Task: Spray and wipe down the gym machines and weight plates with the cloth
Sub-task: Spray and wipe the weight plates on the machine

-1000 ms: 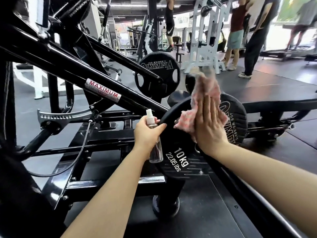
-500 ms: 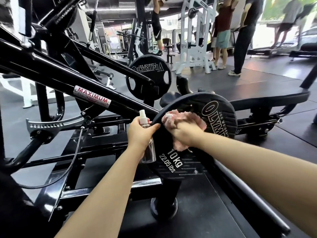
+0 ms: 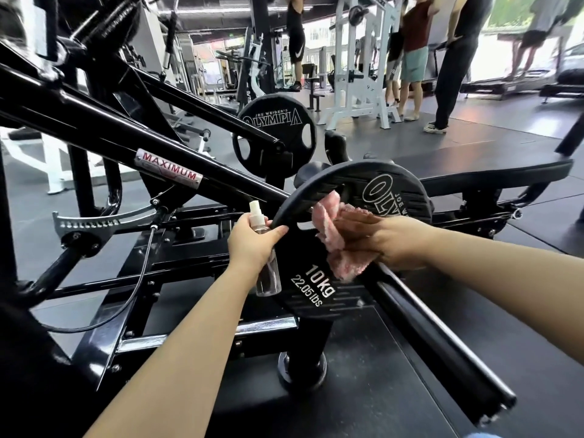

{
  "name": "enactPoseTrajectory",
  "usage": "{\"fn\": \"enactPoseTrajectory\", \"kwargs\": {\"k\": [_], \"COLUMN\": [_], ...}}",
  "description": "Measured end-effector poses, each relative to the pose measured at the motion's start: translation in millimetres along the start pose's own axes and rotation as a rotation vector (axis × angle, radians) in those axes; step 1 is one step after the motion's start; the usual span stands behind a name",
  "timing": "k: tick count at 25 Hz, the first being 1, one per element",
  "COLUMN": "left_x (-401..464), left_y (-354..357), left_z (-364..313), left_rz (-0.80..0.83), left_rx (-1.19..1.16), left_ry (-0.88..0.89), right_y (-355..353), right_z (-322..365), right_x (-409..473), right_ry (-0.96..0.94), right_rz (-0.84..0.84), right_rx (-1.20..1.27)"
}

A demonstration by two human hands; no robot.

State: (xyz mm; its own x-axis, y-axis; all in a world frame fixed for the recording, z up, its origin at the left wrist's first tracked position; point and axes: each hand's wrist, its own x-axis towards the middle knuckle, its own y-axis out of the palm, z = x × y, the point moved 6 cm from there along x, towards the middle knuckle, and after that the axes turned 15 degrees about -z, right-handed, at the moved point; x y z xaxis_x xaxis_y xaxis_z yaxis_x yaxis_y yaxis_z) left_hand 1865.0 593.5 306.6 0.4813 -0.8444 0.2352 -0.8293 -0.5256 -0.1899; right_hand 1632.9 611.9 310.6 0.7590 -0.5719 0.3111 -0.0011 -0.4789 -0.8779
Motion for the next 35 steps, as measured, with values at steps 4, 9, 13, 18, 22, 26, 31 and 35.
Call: {"fn": "enactPoseTrajectory", "kwargs": {"k": [4, 9, 13, 18, 22, 26, 31, 35], "left_x": [-1.2, -3.6, -9.7, -19.6, -9.2, 1.3, 1.8, 6.6], "left_y": [-1.5, -5.7, -1.5, 33.1, 60.4, 66.7, 61.2, 63.7], "left_z": [0.1, -14.0, -47.6, -103.1, -116.9, -114.2, -111.6, -108.7], "left_rz": [0.019, 0.017, -0.02, 0.058, 0.101, 0.047, -0.021, 0.033], "left_rx": [0.033, 0.142, 0.209, 0.253, 0.286, 0.267, 0.316, 0.239], "left_ry": [0.015, 0.093, 0.282, 0.495, 0.458, 0.371, 0.398, 0.306], "right_y": [6.2, 13.0, 24.6, -5.3, -66.2, -56.0, -33.7, -13.3], "right_z": [-14.3, -24.4, -29.0, -43.1, -40.9, -33.4, -63.6, -99.9], "right_x": [-19.8, -49.4, -72.3, -94.3, -49.2, 27.3, 42.7, -6.2], "right_ry": [0.037, 0.206, 0.561, 1.407, 1.024, 0.631, 0.38, 0.58], "right_rz": [-0.029, -0.135, -0.05, -0.809, -0.856, -0.457, -0.469, -0.664], "right_rx": [-0.029, -0.03, 0.101, 0.842, 0.473, 0.105, -0.108, 0.116]}}
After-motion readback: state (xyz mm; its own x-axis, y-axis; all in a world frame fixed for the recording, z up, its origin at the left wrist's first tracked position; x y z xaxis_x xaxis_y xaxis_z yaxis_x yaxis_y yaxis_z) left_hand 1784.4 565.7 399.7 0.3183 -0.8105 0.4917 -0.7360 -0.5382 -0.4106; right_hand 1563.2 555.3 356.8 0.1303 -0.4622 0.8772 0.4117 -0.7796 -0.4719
